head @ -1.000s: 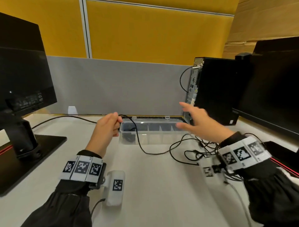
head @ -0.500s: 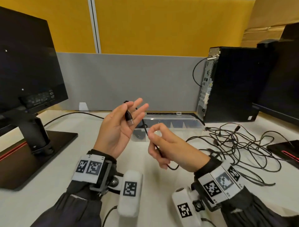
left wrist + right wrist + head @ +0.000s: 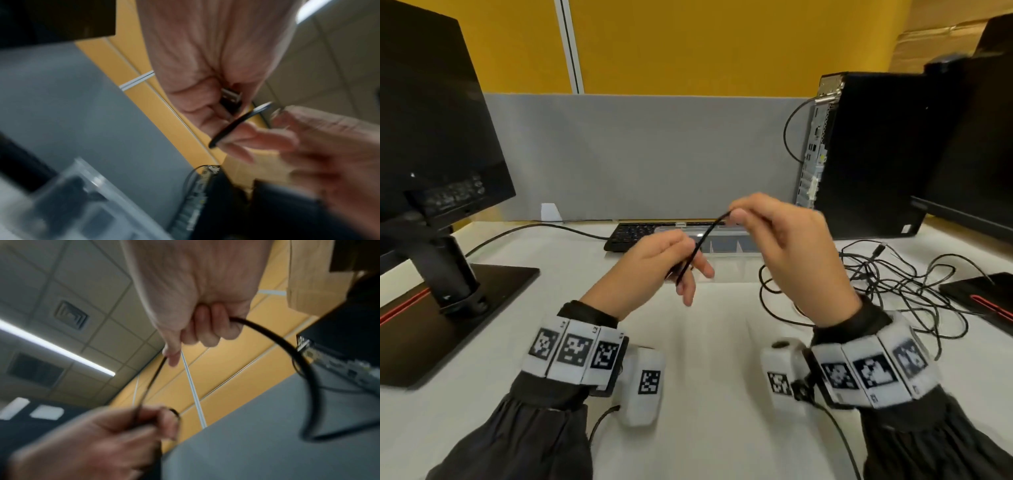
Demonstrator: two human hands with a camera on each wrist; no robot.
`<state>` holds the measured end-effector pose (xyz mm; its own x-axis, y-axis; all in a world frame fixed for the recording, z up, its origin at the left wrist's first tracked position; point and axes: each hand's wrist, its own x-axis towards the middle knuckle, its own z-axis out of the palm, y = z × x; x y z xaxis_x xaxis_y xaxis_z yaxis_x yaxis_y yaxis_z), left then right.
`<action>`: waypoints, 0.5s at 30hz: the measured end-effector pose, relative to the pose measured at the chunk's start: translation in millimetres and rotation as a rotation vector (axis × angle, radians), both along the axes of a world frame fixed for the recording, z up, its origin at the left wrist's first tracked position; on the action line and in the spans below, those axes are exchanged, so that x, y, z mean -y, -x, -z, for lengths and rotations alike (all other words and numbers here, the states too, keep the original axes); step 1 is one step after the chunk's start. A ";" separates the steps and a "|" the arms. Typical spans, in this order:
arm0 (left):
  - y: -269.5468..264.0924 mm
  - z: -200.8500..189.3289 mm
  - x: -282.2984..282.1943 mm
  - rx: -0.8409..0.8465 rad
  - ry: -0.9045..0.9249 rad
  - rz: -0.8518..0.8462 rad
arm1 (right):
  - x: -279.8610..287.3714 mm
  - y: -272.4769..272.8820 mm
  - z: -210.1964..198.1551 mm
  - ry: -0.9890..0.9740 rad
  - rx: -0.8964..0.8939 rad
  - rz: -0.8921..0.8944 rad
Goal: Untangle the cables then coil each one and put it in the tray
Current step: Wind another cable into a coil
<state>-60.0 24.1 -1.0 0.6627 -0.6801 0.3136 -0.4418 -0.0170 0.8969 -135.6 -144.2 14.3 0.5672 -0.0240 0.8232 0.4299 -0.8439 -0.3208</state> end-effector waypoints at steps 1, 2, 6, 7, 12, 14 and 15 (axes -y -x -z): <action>5.4 -2.9 -0.3 -0.036 0.007 0.084 | 4.7 -6.2 0.0 -0.038 0.036 0.046; 9.1 -5.2 -0.1 -0.069 0.032 0.148 | 8.9 -11.7 1.8 -0.080 0.046 0.078; 20.4 -8.9 6.4 -0.258 0.294 0.199 | 11.2 -17.7 9.4 -0.049 -0.348 0.046; 20.7 -8.5 9.0 -0.319 0.404 0.182 | 8.0 -15.4 10.7 0.029 -0.501 -0.019; 4.3 -3.7 10.7 -0.350 0.698 -0.002 | -14.1 4.3 6.6 0.237 -0.835 -0.266; -2.0 -0.9 8.6 -0.291 0.625 -0.076 | -16.0 10.6 3.4 0.282 -0.808 -0.266; -3.1 0.5 8.4 -0.241 0.529 -0.101 | -16.5 13.4 0.8 0.280 -0.767 -0.257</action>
